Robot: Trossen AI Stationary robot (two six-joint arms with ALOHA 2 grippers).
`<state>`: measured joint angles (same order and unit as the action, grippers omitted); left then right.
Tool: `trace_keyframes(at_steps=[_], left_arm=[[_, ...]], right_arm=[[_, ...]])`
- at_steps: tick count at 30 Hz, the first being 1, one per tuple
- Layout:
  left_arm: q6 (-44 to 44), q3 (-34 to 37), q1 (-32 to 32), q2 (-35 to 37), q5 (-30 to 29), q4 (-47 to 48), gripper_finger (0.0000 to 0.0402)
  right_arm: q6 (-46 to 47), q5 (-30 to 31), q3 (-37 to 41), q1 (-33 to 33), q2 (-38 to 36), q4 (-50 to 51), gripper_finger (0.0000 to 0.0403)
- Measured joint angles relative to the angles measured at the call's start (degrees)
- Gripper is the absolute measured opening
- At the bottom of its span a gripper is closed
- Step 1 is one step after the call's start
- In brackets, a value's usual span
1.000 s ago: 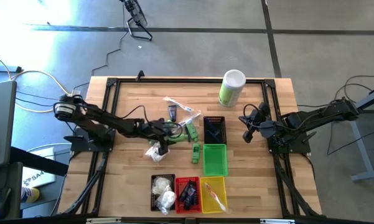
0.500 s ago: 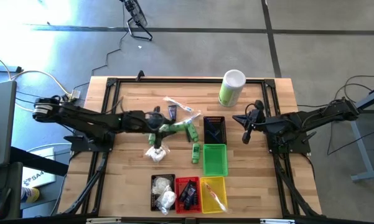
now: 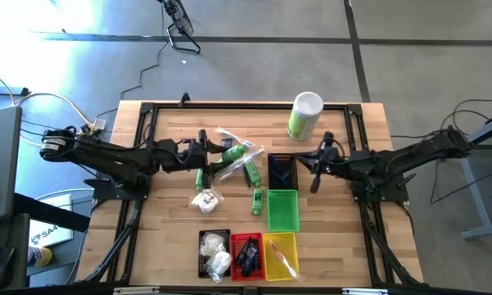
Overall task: Pick & Place Travel size toiletries
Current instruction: Put the green shampoo into the green bin
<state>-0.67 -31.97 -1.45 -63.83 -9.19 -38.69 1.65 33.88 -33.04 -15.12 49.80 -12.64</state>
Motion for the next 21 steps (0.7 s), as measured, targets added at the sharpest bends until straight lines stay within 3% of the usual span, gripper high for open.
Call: trace_keyframes(at_steps=[10, 14, 21], left_arm=[[-1.08, 0.00, 0.00, -0.02, 0.04, -0.16, 0.0189], [-1.09, 0.00, 0.00, -0.02, 0.04, 0.17, 0.0189], [-1.10, 0.00, 0.00, -0.04, 0.07, 1.17, 0.0189]], right_arm=[[-1.82, -1.64, 0.00, 6.41, 17.20, -23.03, 0.0020], [-1.69, -9.68, 0.00, 9.21, 22.28, -31.18, 0.0072], [-1.46, -21.16, 0.00, 11.89, 29.07, -42.53, 0.0204]])
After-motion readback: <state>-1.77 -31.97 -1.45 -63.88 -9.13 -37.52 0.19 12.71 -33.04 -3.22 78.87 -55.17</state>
